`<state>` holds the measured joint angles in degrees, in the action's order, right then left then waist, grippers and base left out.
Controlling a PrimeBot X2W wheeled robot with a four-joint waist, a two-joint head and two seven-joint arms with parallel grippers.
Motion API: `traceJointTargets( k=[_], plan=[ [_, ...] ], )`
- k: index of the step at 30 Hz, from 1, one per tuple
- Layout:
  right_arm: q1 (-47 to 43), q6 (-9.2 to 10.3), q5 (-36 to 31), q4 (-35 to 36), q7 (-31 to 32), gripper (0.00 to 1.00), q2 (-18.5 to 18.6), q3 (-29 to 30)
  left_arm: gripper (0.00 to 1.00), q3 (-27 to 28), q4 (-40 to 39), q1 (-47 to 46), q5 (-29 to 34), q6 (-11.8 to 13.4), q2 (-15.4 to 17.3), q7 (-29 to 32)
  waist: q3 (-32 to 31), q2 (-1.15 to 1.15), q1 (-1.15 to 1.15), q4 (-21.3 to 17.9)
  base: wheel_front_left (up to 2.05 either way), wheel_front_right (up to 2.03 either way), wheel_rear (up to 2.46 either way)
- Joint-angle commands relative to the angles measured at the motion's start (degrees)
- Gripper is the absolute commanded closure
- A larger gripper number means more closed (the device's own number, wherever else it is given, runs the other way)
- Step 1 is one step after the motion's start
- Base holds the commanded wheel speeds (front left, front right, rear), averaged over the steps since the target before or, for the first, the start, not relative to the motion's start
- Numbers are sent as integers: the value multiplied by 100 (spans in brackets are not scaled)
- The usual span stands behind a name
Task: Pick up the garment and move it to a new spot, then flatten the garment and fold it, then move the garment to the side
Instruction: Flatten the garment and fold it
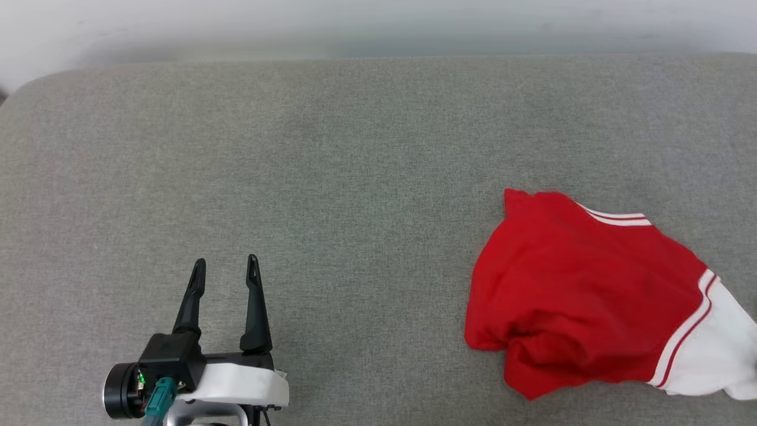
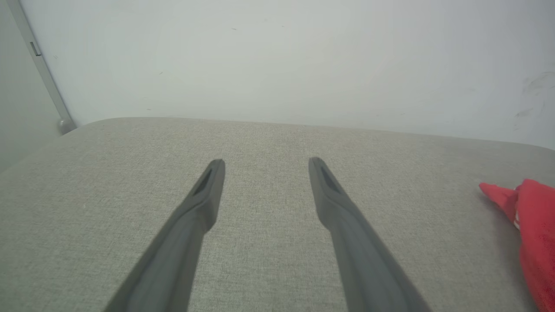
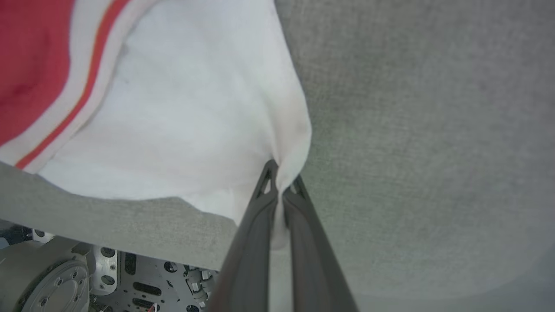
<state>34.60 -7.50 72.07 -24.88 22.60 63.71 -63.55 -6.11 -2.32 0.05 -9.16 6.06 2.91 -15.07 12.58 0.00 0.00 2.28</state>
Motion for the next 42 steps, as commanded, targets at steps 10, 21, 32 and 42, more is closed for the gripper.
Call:
traceJointTargets(
  k=[10,21,32,42],
  plan=[
    [14,3,-440,-414,-1037,0,-527,550,0,132,115,92,77,-57,-5,-15,-190,0,0,-82,0,0,0],
    [181,3,-2013,-27,-3172,0,-1243,1986,0,181,109,192,58,-69,-5,-15,-377,0,0,-87,0,0,0],
    [-1241,3,-4851,1001,-3776,0,-3666,5356,0,205,100,236,83,-39,-6,-15,-421,0,0,-68,0,0,0],
    [-2880,3,-6377,2875,-3779,0,-5317,6604,0,322,165,-405,349,-525,24,-15,-379,0,0,-62,0,0,0]
  ],
)
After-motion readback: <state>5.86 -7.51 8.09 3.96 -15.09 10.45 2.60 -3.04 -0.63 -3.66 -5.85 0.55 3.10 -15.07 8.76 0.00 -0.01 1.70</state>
